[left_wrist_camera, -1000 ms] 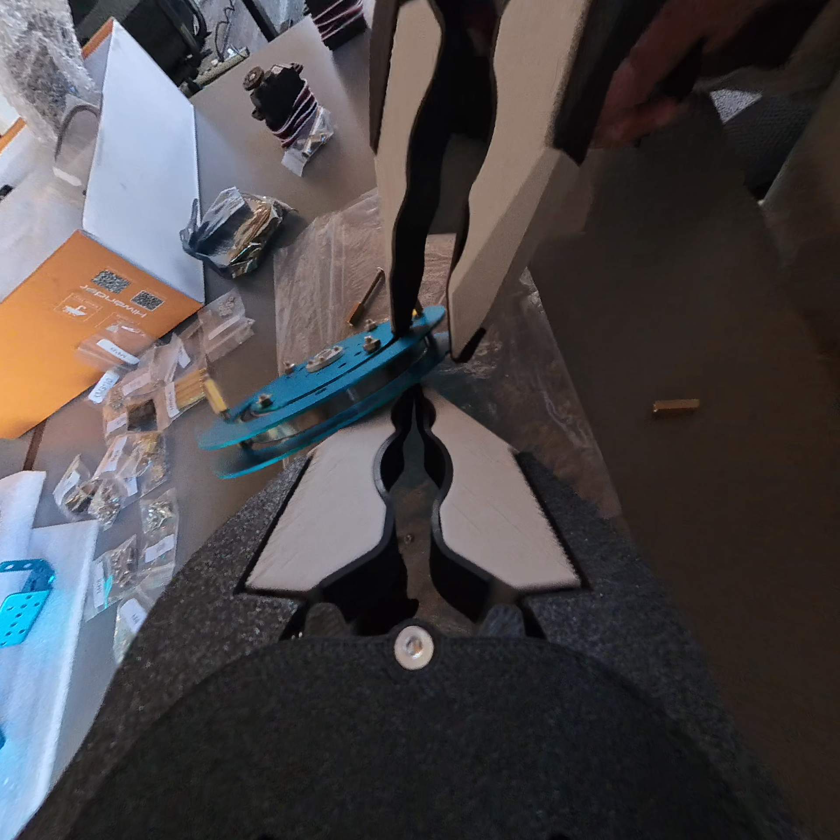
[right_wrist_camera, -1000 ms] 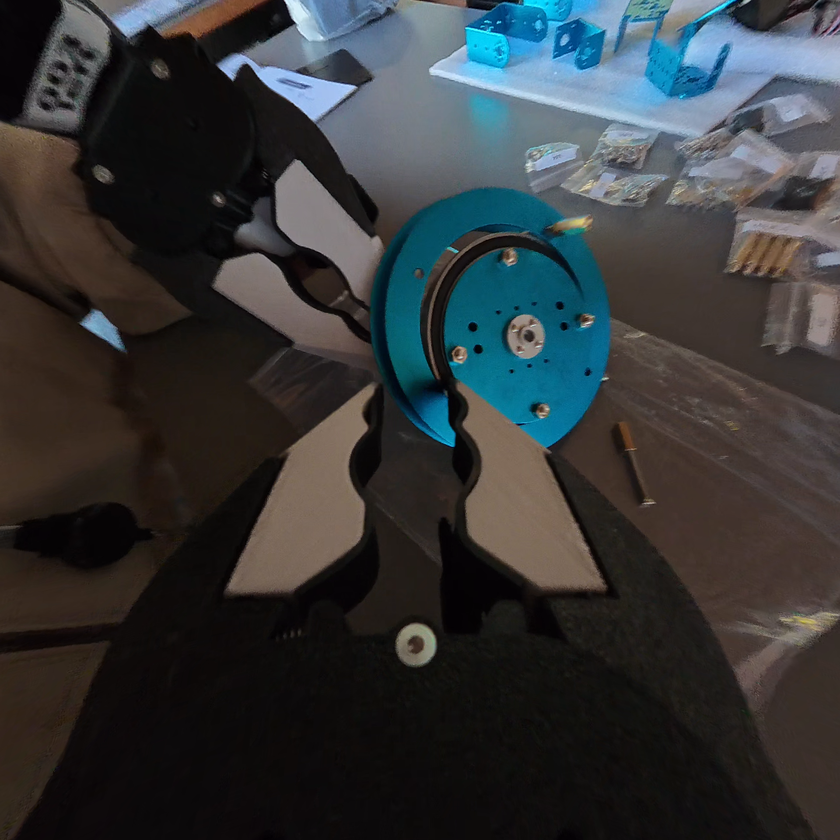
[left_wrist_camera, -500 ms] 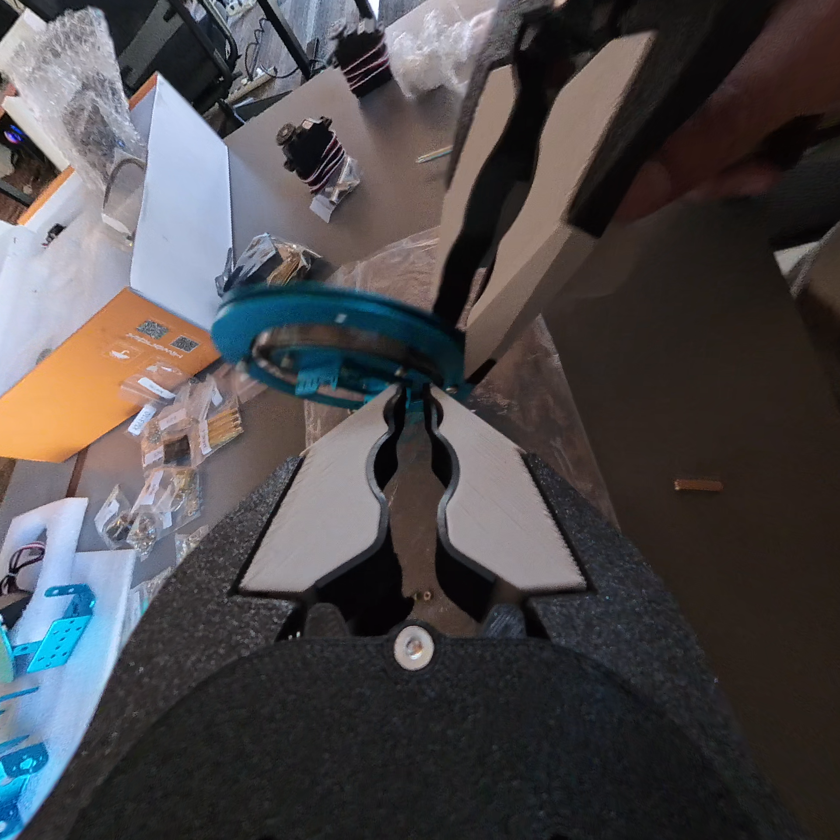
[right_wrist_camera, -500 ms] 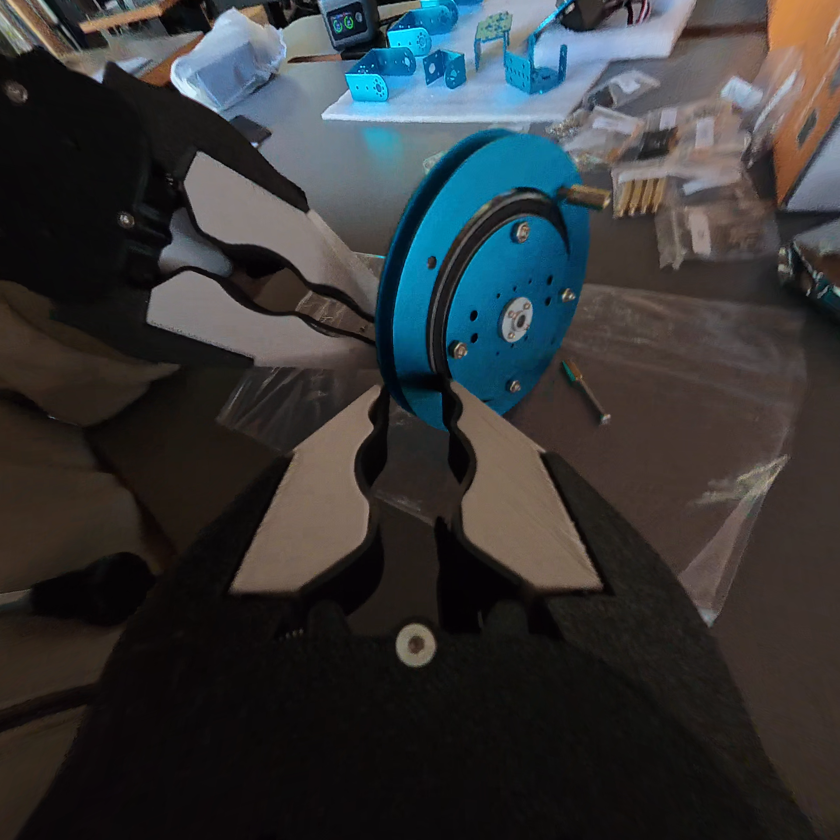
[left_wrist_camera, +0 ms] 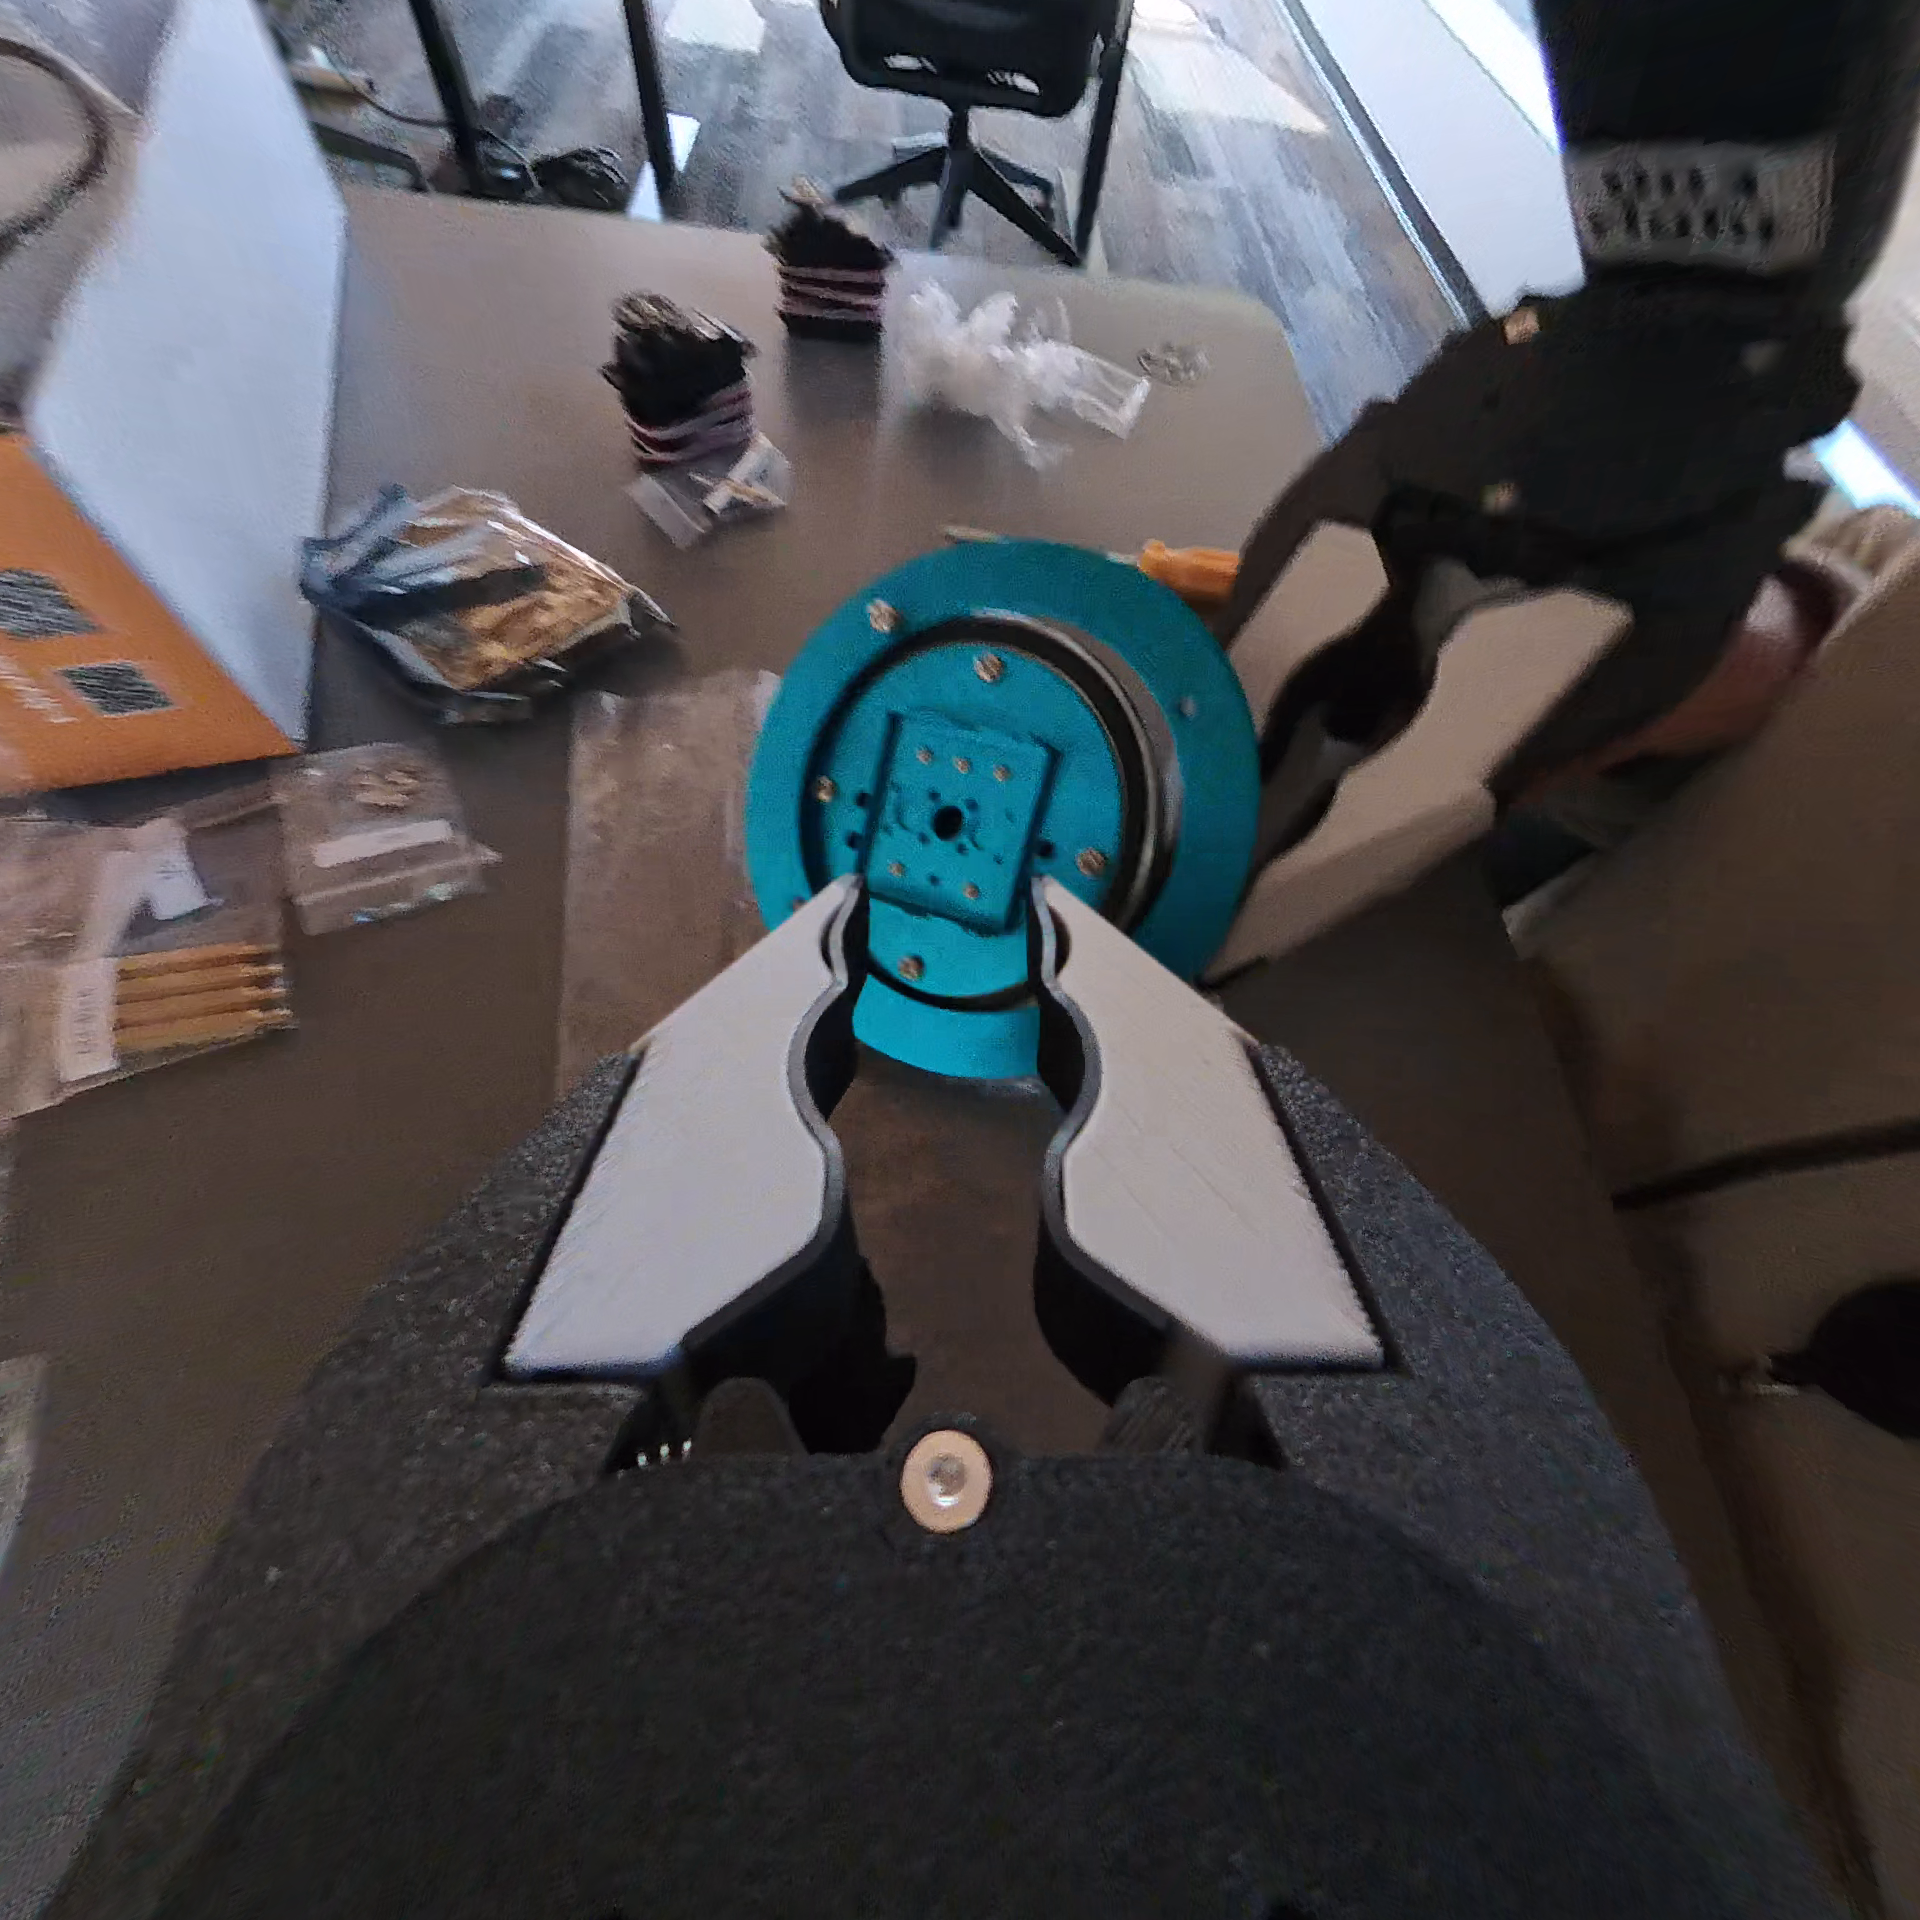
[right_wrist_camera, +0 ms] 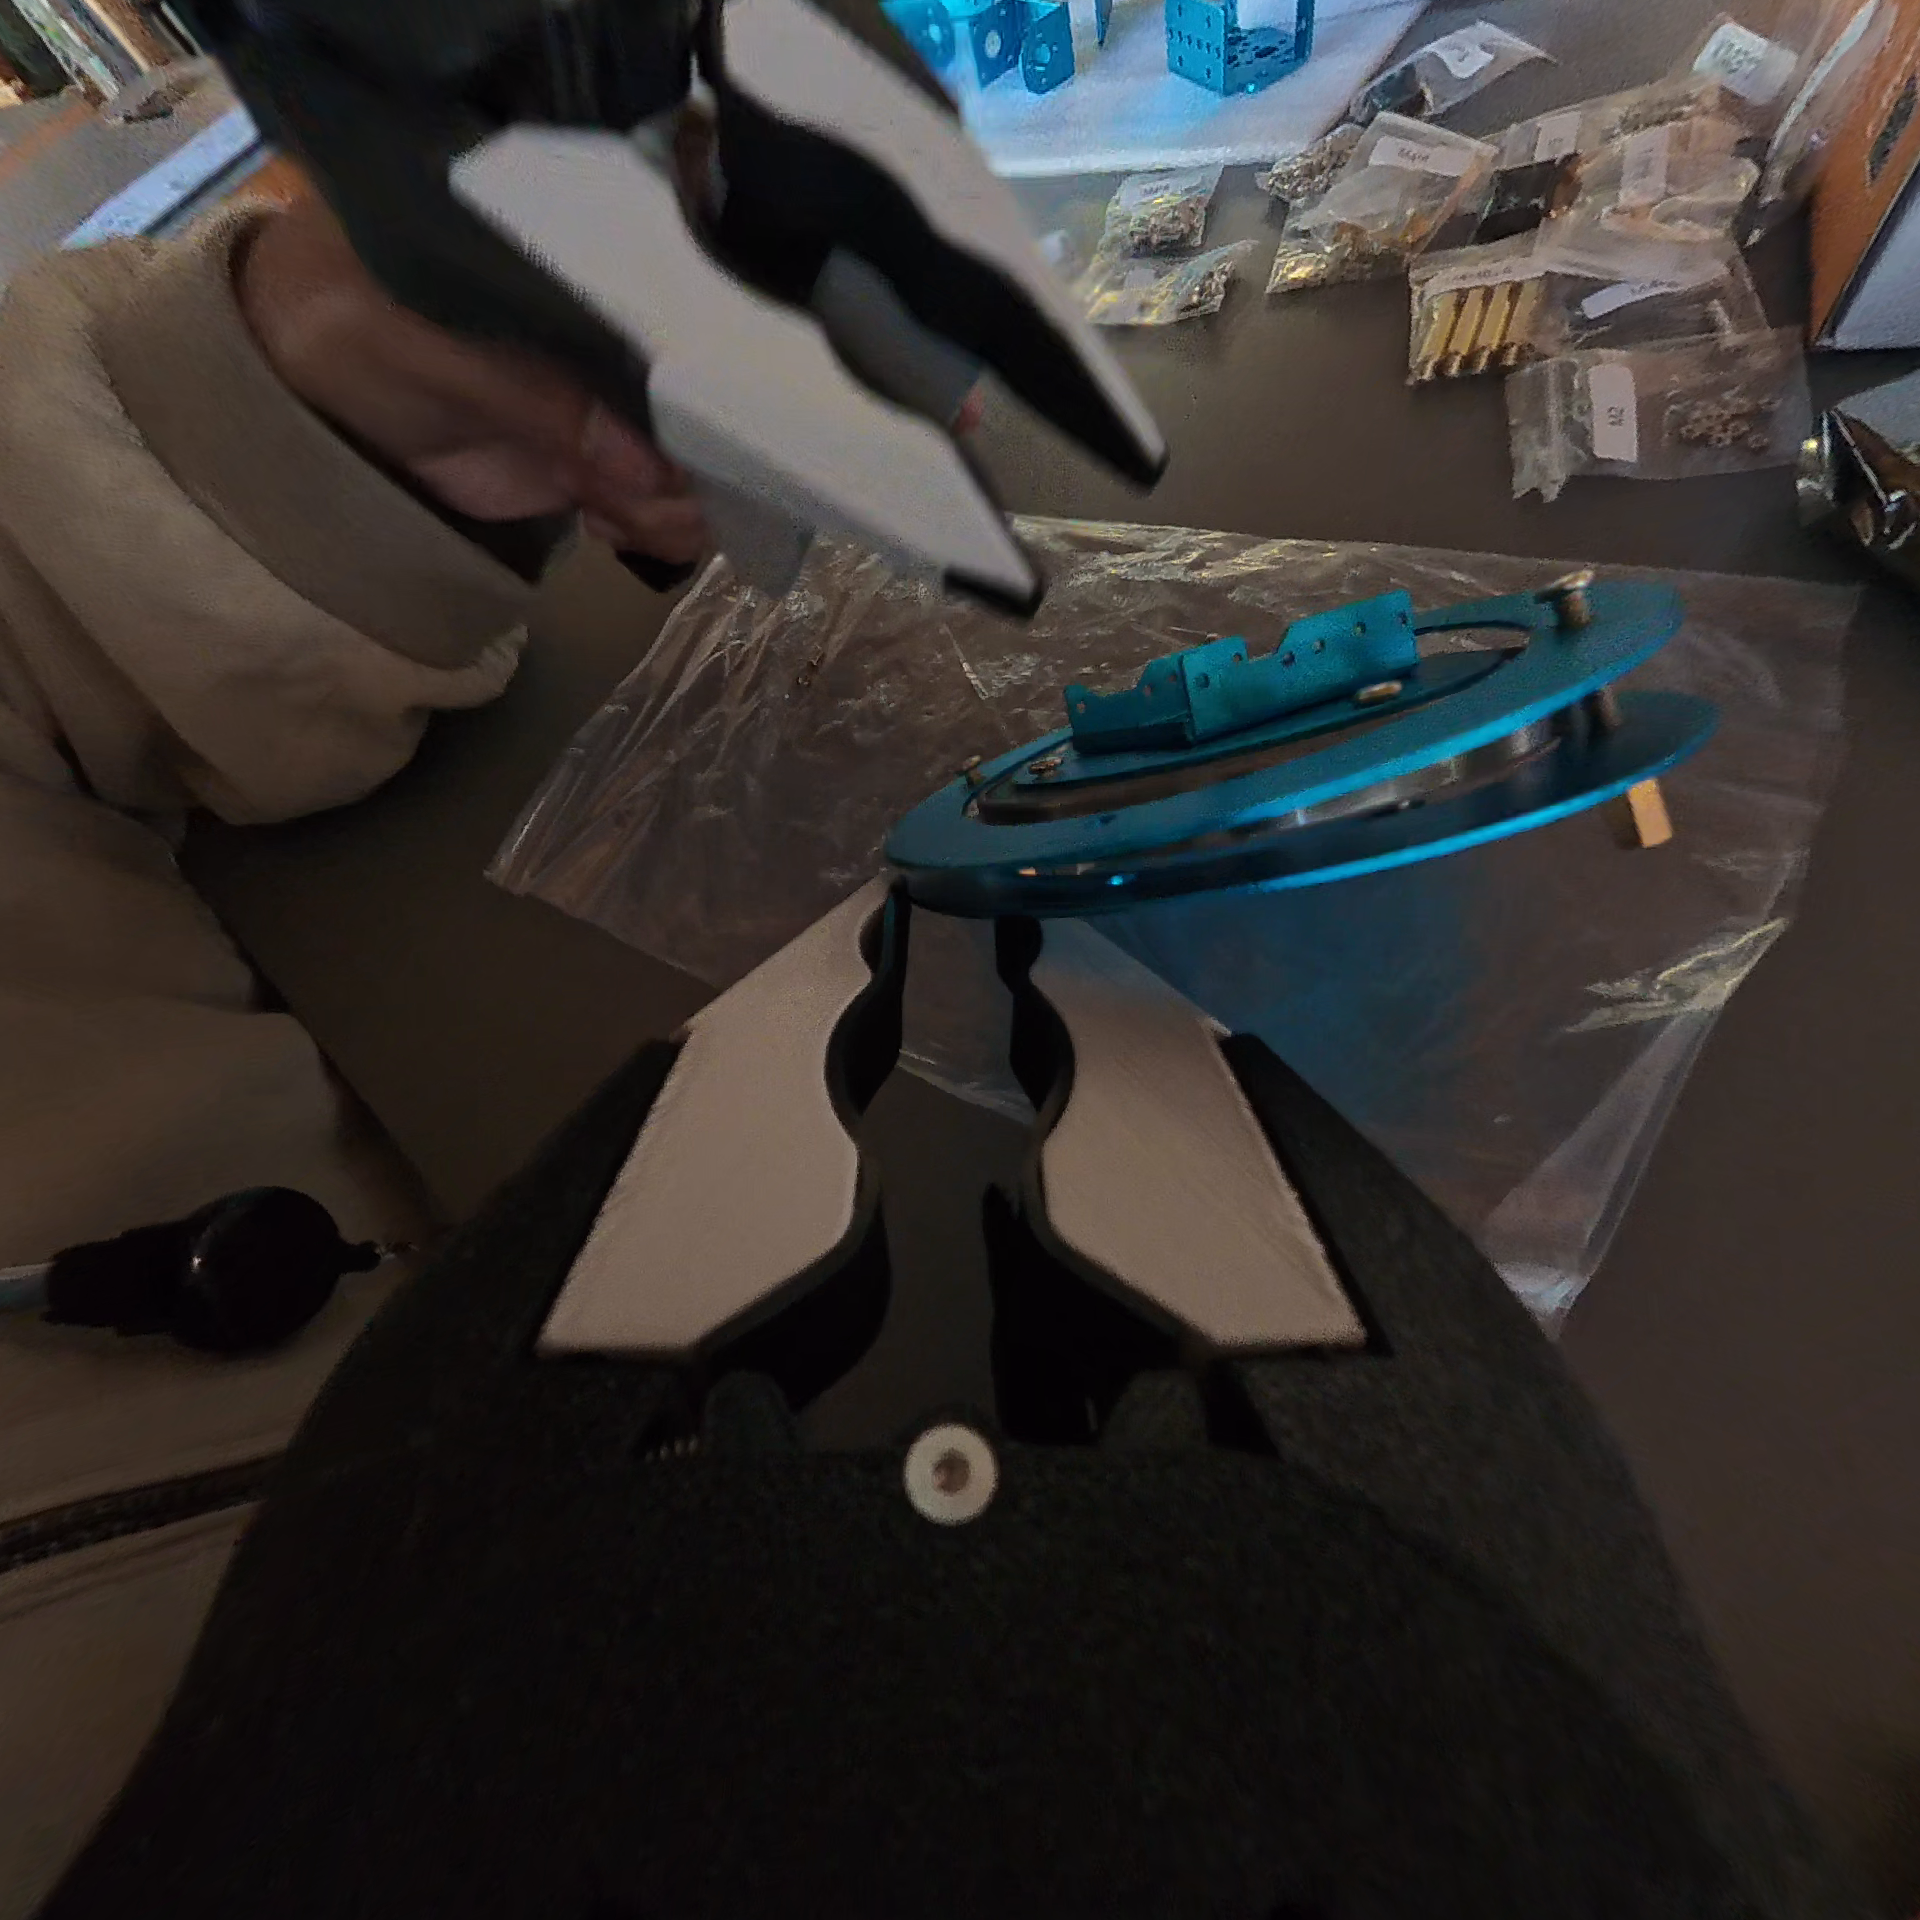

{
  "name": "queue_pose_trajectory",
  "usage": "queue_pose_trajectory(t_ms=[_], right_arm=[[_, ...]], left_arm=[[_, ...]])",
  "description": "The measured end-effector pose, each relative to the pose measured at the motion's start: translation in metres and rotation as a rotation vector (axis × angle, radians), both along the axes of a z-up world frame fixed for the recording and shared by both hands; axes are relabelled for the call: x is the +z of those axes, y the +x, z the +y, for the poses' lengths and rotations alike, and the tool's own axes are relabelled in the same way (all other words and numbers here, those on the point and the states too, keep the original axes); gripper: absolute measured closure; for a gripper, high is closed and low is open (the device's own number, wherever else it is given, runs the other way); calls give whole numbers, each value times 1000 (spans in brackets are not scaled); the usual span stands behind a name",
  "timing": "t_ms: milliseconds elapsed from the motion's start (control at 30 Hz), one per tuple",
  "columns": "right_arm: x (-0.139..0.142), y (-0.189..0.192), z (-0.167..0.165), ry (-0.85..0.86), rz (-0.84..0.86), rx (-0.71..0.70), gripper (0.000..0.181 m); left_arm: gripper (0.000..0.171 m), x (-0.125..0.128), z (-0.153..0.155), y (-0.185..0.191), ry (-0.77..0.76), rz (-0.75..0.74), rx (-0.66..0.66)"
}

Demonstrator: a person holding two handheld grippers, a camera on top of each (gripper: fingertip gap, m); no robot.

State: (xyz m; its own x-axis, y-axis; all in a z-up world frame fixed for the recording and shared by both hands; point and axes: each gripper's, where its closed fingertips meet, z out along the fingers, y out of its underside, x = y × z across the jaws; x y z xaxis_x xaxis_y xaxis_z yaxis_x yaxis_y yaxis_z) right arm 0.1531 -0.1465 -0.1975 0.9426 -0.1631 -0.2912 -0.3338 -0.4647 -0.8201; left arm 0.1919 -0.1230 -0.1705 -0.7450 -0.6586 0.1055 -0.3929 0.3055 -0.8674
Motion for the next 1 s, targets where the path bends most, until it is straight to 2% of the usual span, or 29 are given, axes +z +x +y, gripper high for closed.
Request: queue_pose_trajectory(t_ms=[100,167,333,433,567,633,733,933,1000], right_arm=[[1,3,-2,23,58,-19,167],[-3,6,-4,15,75,-24,166],[-2,5,-2,31,125,-43,159],[5,5,-2,94,253,-56,147],[13,24,-5,196,450,-148,138],[7,34,-4,160,419,-219,145],[3,48,-2,88,333,-314,169],[11,46,9,-26,79,-283,173],[15,42,13,-51,15,-262,174]], left_arm=[[149,-17,-10,-11,41,14,-23],[160,-17,-13,-12,28,1,-14],[169,-31,-20,-20,81,5,-33],[166,-36,-19,-22,94,10,-30],[160,-40,-19,-17,115,13,-3],[156,-42,-20,-14,147,-10,8],[152,-41,-20,-10,168,-34,28],[150,-40,-14,-14,152,1,6],[149,-30,-3,-14,111,14,25]])
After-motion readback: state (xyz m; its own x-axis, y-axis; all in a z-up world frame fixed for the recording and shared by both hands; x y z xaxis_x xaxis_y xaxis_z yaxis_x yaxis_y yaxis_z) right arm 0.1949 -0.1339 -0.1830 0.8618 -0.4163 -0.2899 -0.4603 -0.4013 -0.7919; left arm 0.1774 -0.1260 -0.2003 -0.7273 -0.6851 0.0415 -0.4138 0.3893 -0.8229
